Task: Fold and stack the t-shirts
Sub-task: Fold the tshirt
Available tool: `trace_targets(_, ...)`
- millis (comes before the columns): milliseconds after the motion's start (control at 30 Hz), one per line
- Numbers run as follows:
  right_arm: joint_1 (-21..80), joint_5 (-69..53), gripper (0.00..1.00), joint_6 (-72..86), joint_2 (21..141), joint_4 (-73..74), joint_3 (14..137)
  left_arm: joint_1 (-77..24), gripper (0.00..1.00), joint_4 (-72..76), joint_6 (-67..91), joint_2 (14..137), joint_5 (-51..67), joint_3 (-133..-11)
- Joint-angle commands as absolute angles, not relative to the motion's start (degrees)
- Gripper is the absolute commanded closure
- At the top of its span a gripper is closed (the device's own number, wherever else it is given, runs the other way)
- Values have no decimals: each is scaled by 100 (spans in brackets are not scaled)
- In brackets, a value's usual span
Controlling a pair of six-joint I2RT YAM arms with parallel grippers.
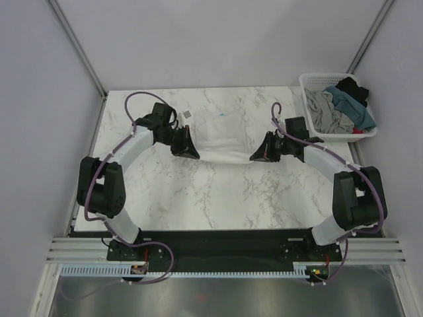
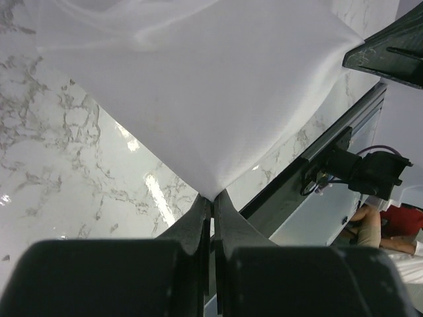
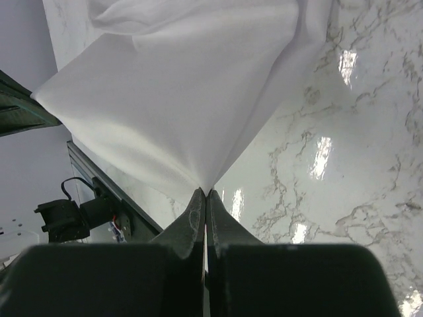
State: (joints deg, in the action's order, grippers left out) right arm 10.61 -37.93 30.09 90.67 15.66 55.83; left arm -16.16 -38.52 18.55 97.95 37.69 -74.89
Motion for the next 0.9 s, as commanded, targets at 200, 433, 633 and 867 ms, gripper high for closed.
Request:
trace_targets(200, 1028, -3850, 100, 3313, 8385, 1635, 5431, -1582, 98, -3867, 1907, 9124, 3814, -6759)
trace_targets(433, 1037, -3797, 100, 3296, 8727, 1459, 5888, -1530, 98, -3867, 1907, 9500, 3814, -7461)
trace_targets(633, 1020, -3727, 100, 3112, 9544, 1336, 6819, -1319, 98, -4289, 1617, 10483, 4069, -8515)
trace_targets(867, 1002, -3604, 100, 2962, 11160, 1011, 8409, -1134, 98, -4210, 1406, 12057, 4026, -10132)
